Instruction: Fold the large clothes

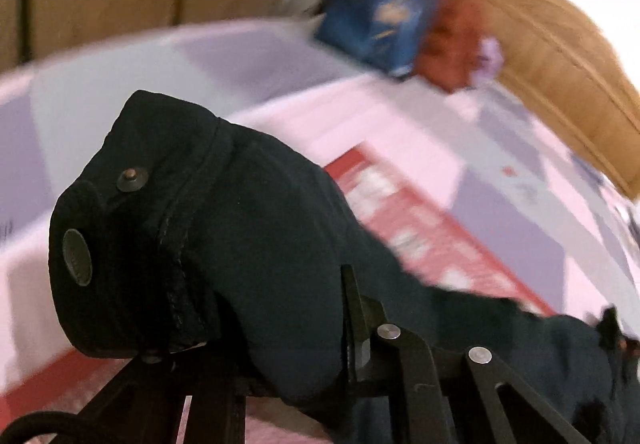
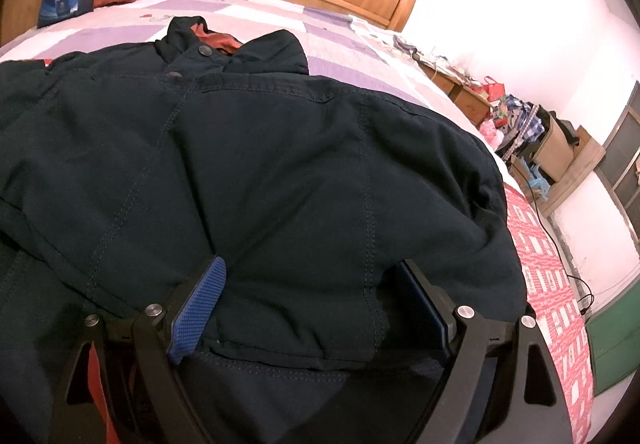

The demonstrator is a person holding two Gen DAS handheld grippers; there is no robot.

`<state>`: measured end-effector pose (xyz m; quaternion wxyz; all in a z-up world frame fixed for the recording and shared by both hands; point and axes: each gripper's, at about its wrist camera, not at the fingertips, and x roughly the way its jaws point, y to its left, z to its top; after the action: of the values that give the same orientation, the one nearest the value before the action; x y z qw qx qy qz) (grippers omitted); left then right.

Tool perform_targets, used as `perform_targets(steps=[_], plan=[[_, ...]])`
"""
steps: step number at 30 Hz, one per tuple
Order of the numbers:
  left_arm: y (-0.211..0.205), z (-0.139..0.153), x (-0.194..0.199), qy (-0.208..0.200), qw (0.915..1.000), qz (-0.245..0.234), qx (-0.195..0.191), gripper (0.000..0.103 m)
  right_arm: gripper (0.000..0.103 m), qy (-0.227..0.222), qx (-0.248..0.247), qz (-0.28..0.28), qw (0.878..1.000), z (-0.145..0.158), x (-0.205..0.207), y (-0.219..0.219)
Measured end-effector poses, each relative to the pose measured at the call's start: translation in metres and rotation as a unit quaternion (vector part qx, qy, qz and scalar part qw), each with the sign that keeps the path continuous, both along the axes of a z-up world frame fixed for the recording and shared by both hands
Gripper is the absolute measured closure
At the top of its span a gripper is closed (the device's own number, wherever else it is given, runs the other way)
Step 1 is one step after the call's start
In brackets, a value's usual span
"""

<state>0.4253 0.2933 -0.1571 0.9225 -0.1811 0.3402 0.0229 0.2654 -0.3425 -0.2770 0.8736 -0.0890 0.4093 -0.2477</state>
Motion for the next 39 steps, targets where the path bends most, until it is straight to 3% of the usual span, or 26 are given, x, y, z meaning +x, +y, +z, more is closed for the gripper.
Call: perform_targets(steps=[4, 7, 11, 17, 21, 23, 25, 30, 35, 37, 38, 39], plan=[[-0.078, 0.060, -0.004, -0.050, 0.9930, -0.098, 0.045, 0.089, 0.014, 0.001, 0.001, -0.001, 1.000, 0.000, 0.001, 0.000], [-0.148, 0.089, -0.011, -0.074, 0.9808, -0.170, 0.060, 0.089, 0.014, 0.007, 0.003, 0.000, 1.000, 0.001, 0.002, 0.000], [-0.246, 0.105, -0.028, -0.091, 0.9594, -0.258, 0.067, 0.089, 0.015, 0.024, 0.011, 0.007, 1.000, 0.015, 0.004, -0.002], [-0.401, 0.076, -0.075, -0.076, 0.9179, -0.380, 0.087, 0.089, 0.015, -0.018, 0.034, 0.035, 0.999, 0.052, -0.031, -0.015], [-0.489, 0.025, -0.112, -0.034, 0.8894, -0.439, 0.122, 0.089, 0.015, -0.025, 0.060, 0.030, 0.997, 0.062, -0.066, -0.039], [-0.515, -0.002, -0.127, -0.009, 0.8802, -0.454, 0.137, 0.089, 0.015, -0.020, 0.061, 0.028, 0.998, 0.063, -0.080, -0.047], [-0.538, -0.021, -0.148, -0.006, 0.8739, -0.457, 0.165, 0.089, 0.015, -0.014, 0.053, 0.027, 0.998, 0.062, -0.099, -0.058], [-0.565, -0.025, -0.177, -0.013, 0.8740, -0.452, 0.179, 0.081, 0.015, -0.013, 0.052, 0.024, 0.998, 0.061, -0.131, -0.078], [-0.564, -0.013, -0.183, -0.023, 0.8793, -0.450, 0.155, 0.071, 0.015, -0.017, 0.073, 0.004, 0.997, 0.061, -0.150, -0.099], [-0.568, -0.013, -0.182, -0.027, 0.8739, -0.461, 0.153, 0.065, 0.015, -0.023, 0.085, -0.009, 0.996, 0.064, -0.154, -0.107], [-0.566, -0.012, -0.187, -0.036, 0.8686, -0.470, 0.154, 0.053, 0.015, -0.027, 0.089, -0.014, 0.996, 0.066, -0.156, -0.110], [-0.568, -0.012, -0.192, -0.048, 0.8623, -0.477, 0.162, 0.035, 0.015, -0.030, 0.094, -0.017, 0.995, 0.068, -0.157, -0.112]])
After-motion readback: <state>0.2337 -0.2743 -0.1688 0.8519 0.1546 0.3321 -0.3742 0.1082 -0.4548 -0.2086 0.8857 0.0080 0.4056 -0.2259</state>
